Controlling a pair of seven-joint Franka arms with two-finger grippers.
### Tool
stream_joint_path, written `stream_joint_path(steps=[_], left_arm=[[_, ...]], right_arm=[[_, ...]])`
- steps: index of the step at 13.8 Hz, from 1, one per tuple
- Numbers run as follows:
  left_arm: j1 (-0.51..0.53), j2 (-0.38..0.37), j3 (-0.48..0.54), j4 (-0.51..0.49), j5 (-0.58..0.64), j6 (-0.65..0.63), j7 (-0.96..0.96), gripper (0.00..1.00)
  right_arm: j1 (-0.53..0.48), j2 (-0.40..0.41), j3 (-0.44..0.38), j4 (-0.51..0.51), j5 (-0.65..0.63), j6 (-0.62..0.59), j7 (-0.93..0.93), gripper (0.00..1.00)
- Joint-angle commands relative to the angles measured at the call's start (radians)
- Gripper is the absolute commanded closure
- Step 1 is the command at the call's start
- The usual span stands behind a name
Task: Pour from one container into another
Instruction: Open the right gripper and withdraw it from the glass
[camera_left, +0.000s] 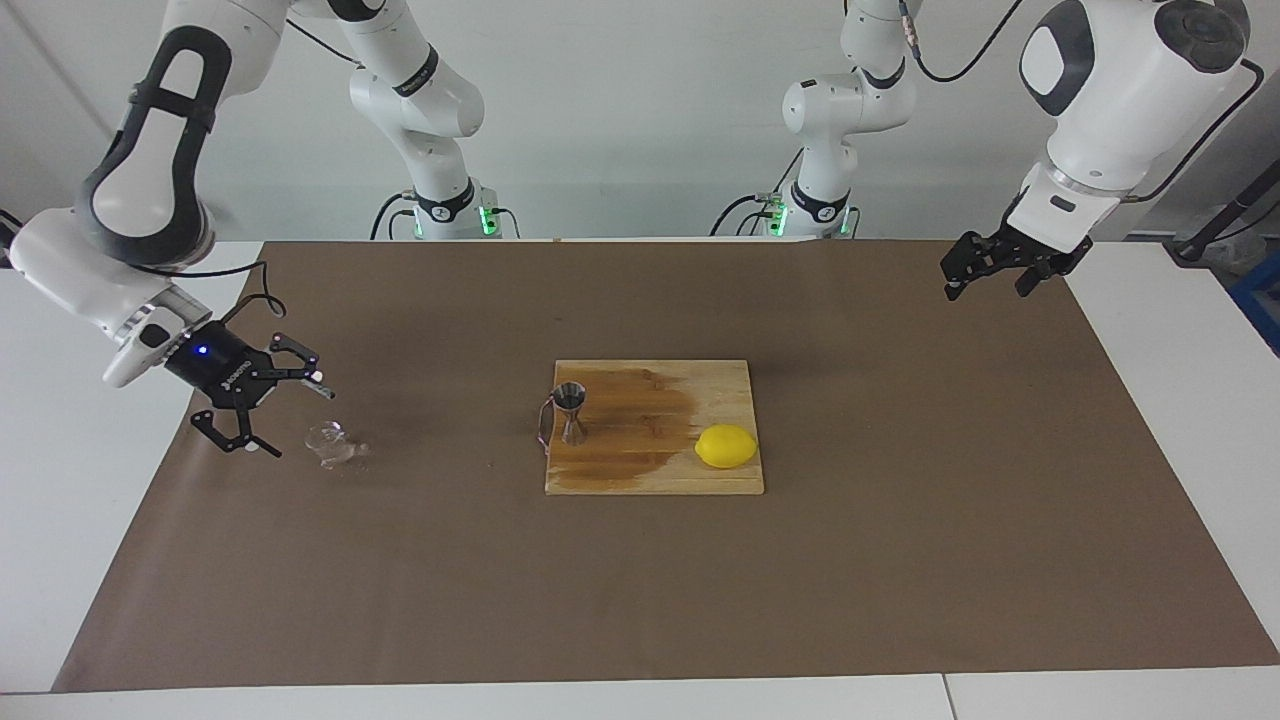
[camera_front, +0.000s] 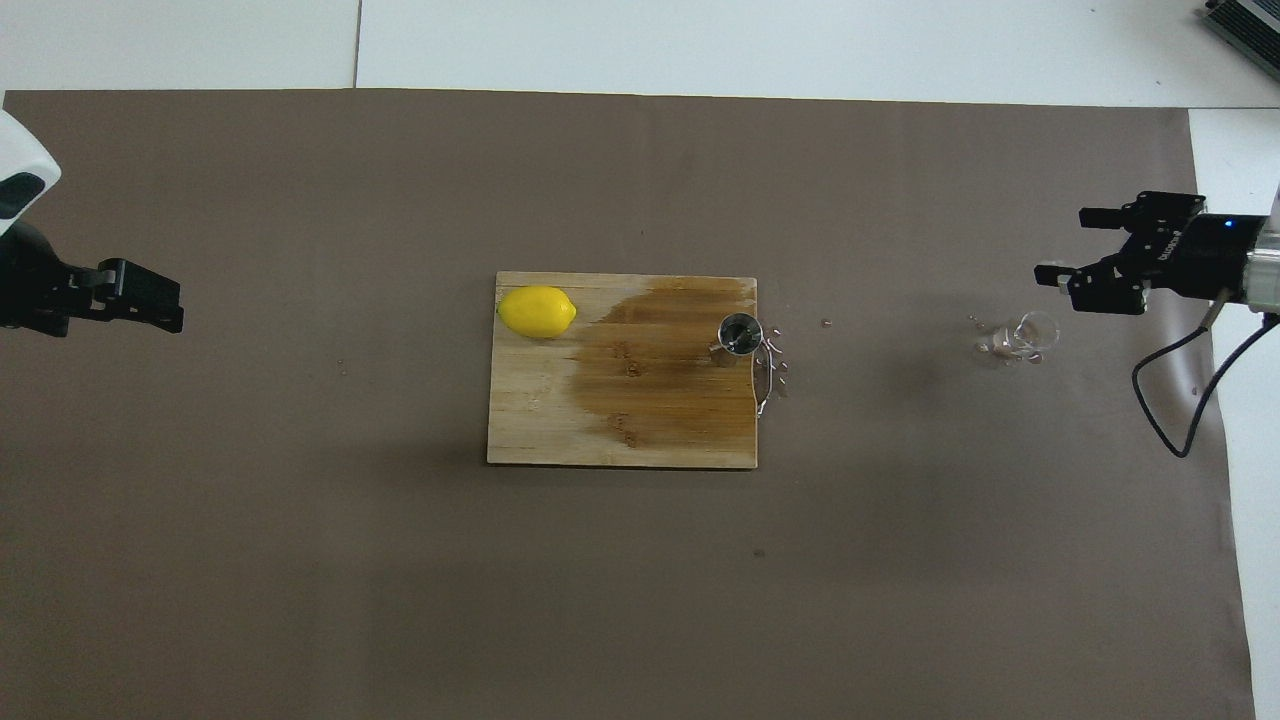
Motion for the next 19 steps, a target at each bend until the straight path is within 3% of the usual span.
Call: stream_joint_path(steps=[1,5,7,9,11,14,19], left_arm=[[0.005,-0.025,-0.002,-0.018,0.007,-0.012,-0.007,0.00],[0.005,-0.025,-0.002,-0.018,0.007,-0.012,-0.007,0.00],[0.005,-0.025,-0.003,-0.018,0.007,-0.012,-0.007,0.00],[0.005,-0.025,-0.003,-0.018,0.007,-0.012,-0.007,0.00],[0.005,-0.025,-0.003,-0.018,0.007,-0.012,-0.007,0.00],[0.005,-0.023,-0.003,-0.018,0.007,-0.012,-0.007,0.00],[0.005,-0.025,-0.003,-0.018,0.007,-0.012,-0.007,0.00]], right_arm=[[0.058,0.005,0.006,0.026,-0.152,0.086,0.285,0.00],[0.154,0.009,0.003,0.103,-0.419,0.089,0.754,0.00],[0.201,0.002,-0.006,0.115,-0.616,0.077,0.983,0.00],[0.230,-0.033,-0.008,0.121,-0.744,0.008,1.166,0.00],[0.244,-0.093,-0.017,0.121,-0.784,-0.094,1.276,0.00],[0.212,-0.205,-0.045,0.121,-0.783,-0.258,1.284,0.00],[0.215,-0.316,-0.101,0.138,-0.768,-0.495,1.286,0.00]])
